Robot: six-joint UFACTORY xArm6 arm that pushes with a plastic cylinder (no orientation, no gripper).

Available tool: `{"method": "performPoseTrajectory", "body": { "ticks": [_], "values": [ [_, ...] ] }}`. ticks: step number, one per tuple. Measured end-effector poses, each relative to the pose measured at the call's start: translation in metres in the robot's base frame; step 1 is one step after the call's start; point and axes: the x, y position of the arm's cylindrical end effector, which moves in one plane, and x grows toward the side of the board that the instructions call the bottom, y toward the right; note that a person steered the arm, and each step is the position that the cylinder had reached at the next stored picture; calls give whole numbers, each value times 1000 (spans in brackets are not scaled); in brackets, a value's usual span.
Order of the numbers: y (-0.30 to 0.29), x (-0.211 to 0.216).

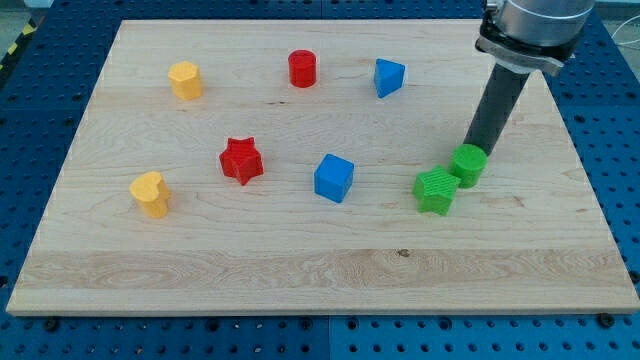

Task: Move the blue triangle closer to the blue cube

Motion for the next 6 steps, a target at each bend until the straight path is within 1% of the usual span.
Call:
{"method": "performPoseTrajectory", "body": {
  "ticks": [1,2,3,4,6],
  "values": [
    [-12,3],
    [-12,3],
    [-11,-9],
    [-14,-44],
    [-38,-124]
  ]
}}
